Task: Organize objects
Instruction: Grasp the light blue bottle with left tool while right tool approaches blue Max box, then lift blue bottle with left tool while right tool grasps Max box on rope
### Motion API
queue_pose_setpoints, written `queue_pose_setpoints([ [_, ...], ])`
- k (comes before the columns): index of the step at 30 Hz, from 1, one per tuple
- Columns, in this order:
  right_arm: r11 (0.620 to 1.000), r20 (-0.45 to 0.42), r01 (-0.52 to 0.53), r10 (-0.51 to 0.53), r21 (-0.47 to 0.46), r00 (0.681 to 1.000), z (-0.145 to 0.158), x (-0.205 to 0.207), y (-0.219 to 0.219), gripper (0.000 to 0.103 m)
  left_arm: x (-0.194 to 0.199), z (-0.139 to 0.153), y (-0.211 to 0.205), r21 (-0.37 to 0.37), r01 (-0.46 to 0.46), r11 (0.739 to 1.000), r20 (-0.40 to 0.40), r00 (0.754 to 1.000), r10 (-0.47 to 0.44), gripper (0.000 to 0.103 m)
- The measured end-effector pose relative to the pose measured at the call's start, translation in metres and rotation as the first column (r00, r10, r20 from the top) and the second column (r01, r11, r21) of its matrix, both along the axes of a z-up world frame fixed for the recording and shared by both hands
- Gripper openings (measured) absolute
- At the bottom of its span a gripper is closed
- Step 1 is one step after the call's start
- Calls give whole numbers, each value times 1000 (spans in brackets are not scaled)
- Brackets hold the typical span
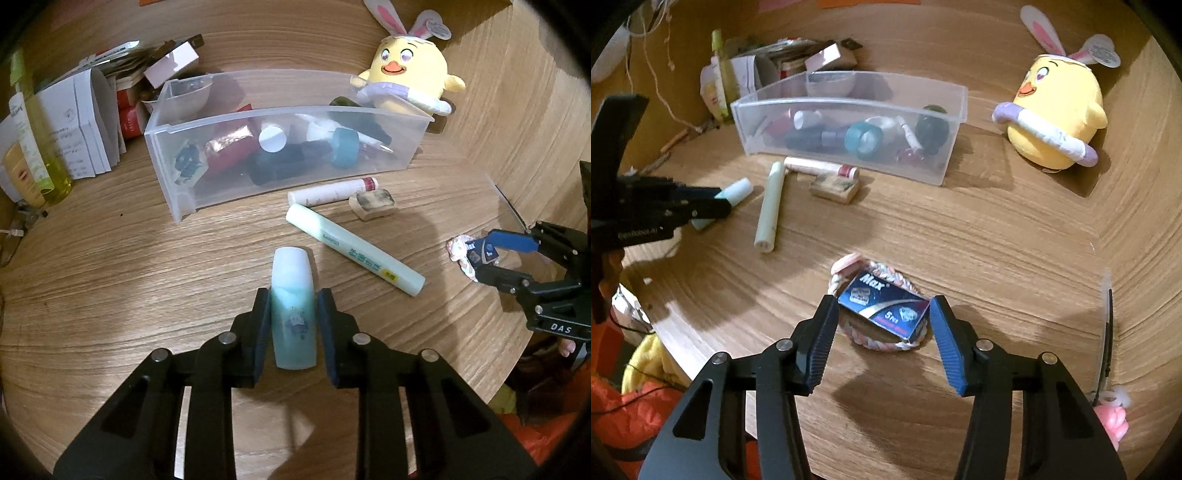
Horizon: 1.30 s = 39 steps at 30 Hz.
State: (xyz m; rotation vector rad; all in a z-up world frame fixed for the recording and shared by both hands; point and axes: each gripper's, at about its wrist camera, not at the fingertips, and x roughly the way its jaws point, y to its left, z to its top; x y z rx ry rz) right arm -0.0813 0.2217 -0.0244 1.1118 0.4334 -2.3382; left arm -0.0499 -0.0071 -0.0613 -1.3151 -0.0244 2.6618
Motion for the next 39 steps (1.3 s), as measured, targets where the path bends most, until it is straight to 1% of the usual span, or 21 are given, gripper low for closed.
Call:
queue_pose_setpoints([
  [3, 1000, -16, 19, -19, 17, 1000, 1, -4, -1, 48, -1, 1, 1, 2, -2, 1000, 3, 1000, 2, 25],
  [10, 1000, -15, 26, -26, 4, 1000, 2, -10, 0, 48, -4, 0, 2, 7, 5, 1000, 3, 1000, -5, 25],
  [14, 1000, -17, 24, -24, -5, 1000, 0, -12, -2, 42, -7, 0, 5, -3, 10, 1000, 0, 1000, -10, 25],
  [17, 1000, -3, 21, -21, -23, 1000, 0, -12, 0, 40, -8, 0, 7, -13, 16, 1000, -4, 1000, -16, 25],
  [18, 999, 4, 22, -22, -31, 1000, 0, -13, 1, 38, -9, 0, 7, -11, 15, 1000, -4, 1000, -15, 25],
  [19, 999, 12, 26, -25, -41, 1000, 1, -14, 2, 28, -9, 0, 7, -10, 14, 1000, -3, 1000, -14, 25],
  [20, 998, 24, 35, -34, -57, 999, 3, -16, 5, 22, -10, 0, 6, -10, 14, 1000, -2, 1000, -14, 24],
  [22, 996, 39, 46, -43, -80, 998, 7, -18, 10, 5, -9, 0, 6, -3, 16, 1000, 0, 1000, -16, 24],
  [23, 994, 52, 51, -46, -98, 998, 10, -19, 12, 5, -9, 0, 6, -4, 18, 1000, 0, 1000, -18, 24],
  [25, 996, 52, 38, -33, -87, 998, 10, -18, 12, 5, -7, 0, 7, -7, 19, 1000, 0, 1000, -19, 24],
  [26, 996, 43, 35, -32, -76, 999, 11, -16, 10, 5, -5, 0, 7, -8, 20, 1000, -1, 1000, -20, 24],
  [29, 996, 34, 7, -4, -91, 999, 14, -13, 5, 6, -2, 2, 6, -4, 20, 1000, -4, 1000, -20, 24],
  [31, 997, 12, -10, 11, -76, 1000, 16, -13, 0, 7, -1, 3, 5, 3, 20, 1000, -4, 1000, -20, 24],
  [33, 998, 15, -42, 42, -47, 999, 13, -15, -9, 10, -1, 2, 3, 12, 19, 1000, 0, 1000, -19, 24],
  [35, 998, 25, -66, 66, -16, 998, 7, -17, -15, 17, -1, 1, 3, 19, 20, 1000, 5, 1000, -20, 24],
  [36, 997, 12, -74, 74, 5, 997, 7, -17, -18, 19, 0, 1, 2, 22, 20, 1000, 7, 1000, -20, 24],
  [38, 995, 15, -97, 96, 39, 995, 7, -18, -23, 29, 1, 1, 1, 28, 22, 999, 6, 1000, -23, 24],
  [39, 993, 18, -106, 105, 47, 994, 7, -18, -23, 29, 1, 2, 1, 32, 24, 999, 5, 1000, -24, 24],
])
